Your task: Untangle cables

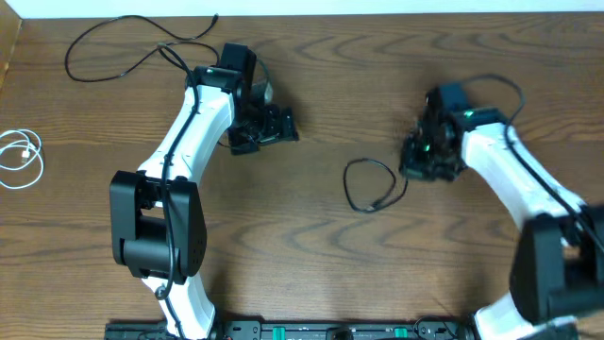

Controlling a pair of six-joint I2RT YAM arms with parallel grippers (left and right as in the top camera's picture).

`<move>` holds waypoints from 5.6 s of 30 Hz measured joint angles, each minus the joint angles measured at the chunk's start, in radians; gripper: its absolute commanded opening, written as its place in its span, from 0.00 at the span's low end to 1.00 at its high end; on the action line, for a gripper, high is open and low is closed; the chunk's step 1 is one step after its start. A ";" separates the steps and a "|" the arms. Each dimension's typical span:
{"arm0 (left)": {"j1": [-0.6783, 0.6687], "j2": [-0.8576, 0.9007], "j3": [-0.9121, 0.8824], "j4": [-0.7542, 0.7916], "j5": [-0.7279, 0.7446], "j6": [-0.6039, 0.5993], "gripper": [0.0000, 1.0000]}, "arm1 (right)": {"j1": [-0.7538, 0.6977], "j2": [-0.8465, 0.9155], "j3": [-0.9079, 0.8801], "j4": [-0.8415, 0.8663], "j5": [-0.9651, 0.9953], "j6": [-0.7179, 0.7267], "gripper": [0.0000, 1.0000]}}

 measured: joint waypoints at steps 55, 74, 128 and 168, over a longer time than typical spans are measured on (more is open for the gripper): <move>-0.700 0.230 -0.001 0.698 -0.317 0.085 0.65 | -0.579 -0.278 0.066 -0.338 0.058 0.000 0.99; -0.700 0.273 -0.001 0.701 -0.383 0.047 0.25 | -0.579 -0.278 0.066 -0.346 0.058 -0.011 0.99; -0.502 -0.366 -0.013 0.597 -0.273 -0.176 0.07 | -0.536 -0.278 0.066 -0.371 -0.139 -0.189 0.99; -0.284 -0.303 -0.011 0.011 -0.190 -0.061 0.62 | -0.338 -0.277 0.066 -0.270 -0.167 -0.123 0.99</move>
